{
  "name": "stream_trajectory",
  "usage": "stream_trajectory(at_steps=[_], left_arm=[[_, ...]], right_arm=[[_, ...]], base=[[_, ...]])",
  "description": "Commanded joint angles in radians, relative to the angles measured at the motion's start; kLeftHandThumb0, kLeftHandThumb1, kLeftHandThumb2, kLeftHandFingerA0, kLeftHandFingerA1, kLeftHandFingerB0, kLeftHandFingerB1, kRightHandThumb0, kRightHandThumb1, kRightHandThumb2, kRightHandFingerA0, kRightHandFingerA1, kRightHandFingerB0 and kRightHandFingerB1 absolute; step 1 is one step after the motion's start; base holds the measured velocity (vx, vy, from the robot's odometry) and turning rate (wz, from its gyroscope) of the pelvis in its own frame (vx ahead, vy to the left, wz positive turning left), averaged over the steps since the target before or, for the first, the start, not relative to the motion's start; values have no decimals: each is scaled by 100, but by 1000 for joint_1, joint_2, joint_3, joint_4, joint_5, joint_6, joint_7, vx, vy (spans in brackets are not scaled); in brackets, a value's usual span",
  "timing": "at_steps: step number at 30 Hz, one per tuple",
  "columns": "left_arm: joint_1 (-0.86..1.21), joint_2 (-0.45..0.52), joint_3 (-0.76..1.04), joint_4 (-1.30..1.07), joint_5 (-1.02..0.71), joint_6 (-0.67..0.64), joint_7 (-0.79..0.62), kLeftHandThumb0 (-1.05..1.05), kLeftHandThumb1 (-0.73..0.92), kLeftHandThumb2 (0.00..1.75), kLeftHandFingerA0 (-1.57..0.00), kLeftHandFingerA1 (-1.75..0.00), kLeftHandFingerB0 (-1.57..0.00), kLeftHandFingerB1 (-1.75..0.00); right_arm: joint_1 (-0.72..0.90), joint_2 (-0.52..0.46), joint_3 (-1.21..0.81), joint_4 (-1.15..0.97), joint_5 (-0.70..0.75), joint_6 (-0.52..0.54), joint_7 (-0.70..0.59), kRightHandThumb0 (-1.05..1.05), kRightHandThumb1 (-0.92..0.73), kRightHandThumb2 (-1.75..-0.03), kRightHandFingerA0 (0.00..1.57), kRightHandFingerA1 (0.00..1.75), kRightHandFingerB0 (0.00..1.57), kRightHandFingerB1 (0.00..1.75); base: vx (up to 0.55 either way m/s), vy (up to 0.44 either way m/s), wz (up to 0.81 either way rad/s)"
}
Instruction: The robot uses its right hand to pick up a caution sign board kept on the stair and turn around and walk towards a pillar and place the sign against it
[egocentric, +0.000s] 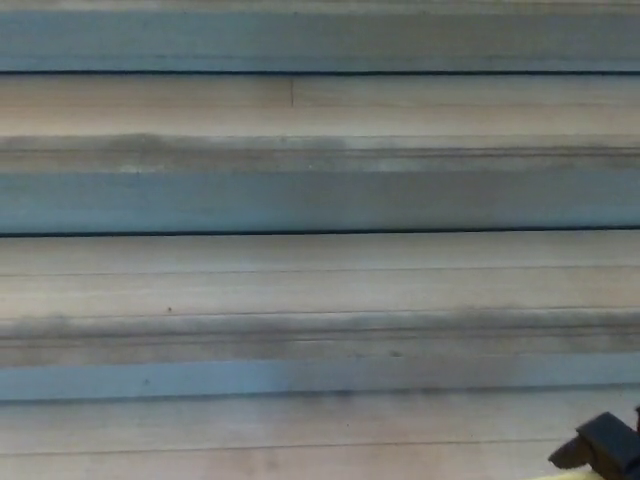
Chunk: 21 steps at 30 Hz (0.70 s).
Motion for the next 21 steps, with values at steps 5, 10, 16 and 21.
stream_trajectory(at_steps=[5,10,16,21], left_arm=[[31,9,2,6,-6,-143,17,-9,56,86,-136,-121,-111,-107],[35,13,2,11,-4,-138,24,-13,55,83,-136,-120,-111,-106],[39,7,1,17,-5,-138,15,-7,55,89,-135,-117,-111,-106],[45,7,-6,12,1,-148,17,-11,58,82,-137,-119,-111,-108]], right_arm=[[203,-29,-261,-136,-70,-233,-411,-15,-66,-92,86,175,64,124],[263,-20,-309,-140,-55,-286,-407,-19,-76,-83,83,175,63,120],[307,8,-361,-160,-47,-322,-400,-16,-68,-97,87,175,60,124],[334,26,-397,-153,-33,-370,-398,-11,-63,-102,83,175,60,123]], base=[[-155,-160,7],[-178,-141,-14],[-171,-67,-2],[-114,71,-17]])
